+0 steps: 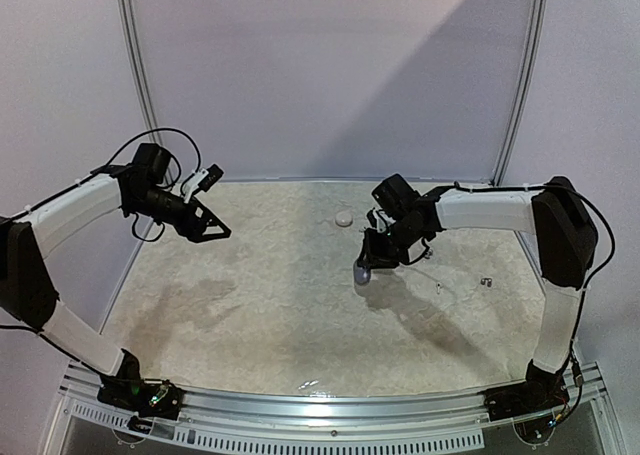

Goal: Insert the wireless bluetooth earbuds into the charging case

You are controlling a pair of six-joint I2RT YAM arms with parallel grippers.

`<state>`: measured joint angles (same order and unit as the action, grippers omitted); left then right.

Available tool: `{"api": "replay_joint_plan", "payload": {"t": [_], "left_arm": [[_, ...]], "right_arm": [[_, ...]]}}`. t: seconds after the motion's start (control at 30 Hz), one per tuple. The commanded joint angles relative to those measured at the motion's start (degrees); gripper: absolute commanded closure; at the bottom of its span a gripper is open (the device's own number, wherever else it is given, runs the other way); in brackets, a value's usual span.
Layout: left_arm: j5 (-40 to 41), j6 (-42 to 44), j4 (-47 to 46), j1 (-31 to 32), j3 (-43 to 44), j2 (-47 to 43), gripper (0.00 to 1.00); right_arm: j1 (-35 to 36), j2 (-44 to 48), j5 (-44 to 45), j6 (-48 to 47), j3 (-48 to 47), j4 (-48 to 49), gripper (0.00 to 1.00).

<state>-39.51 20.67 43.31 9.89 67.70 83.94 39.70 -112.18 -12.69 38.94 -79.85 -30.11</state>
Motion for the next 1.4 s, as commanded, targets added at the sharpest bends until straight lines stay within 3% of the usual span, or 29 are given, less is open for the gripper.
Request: {"api": "replay_joint_plan", "payload": {"t": [0.0, 0.17, 0.37, 0.63, 0.73, 0.8, 0.93, 1.07, 1.37], "left_arm": [[0.35, -2.03, -8.4, 3.08, -3.72, -6.19, 0.17], [0.41, -3.32, -13.14, 5.85, -7.27, -8.37, 0.15], [-0.69, -5.56, -15.62, 6.73, -8.42, -8.18, 0.15], [-8.9, -17.19, -24.43, 8.26, -2.37, -7.01, 0.15], [-13.86, -23.06, -31.38, 8.91, 0.93, -6.86, 0.13], [-18.21, -31.76, -47.03, 10.57, 2.46, -6.75, 0.1], [-18.26, -44.86, -66.69, 12.92, 4.0, -4.19, 0.02], [-19.57, -57.72, -78.51, 14.94, 8.6, 0.71, 0.01], [-19.96, -58.58, -80.75, 19.56, 13.99, 4.42, 0.05]], "right_arm": [[2.04, 4.84, 2.63, -4.21, -1.95, 2.76, 0.74], [2.09, 0.65, 6.33, -2.61, -6.71, -5.33, 0.76], [2.22, 2.11, 1.02, -1.33, -4.31, 1.61, 0.84], [2.72, 10.43, 2.14, -0.68, -17.54, 5.65, 0.85], [3.66, 14.01, 3.07, -0.26, -20.78, 11.62, 0.86], [5.41, 16.14, 3.15, 0.77, -22.76, 18.06, 0.88], [8.74, 17.14, 2.56, -1.4, -25.8, 22.84, 0.91], [11.4, 17.3, 3.06, -5.43, -28.41, 24.85, 0.92], [13.14, 16.94, 4.13, -8.83, -29.81, 23.26, 0.95]]}}
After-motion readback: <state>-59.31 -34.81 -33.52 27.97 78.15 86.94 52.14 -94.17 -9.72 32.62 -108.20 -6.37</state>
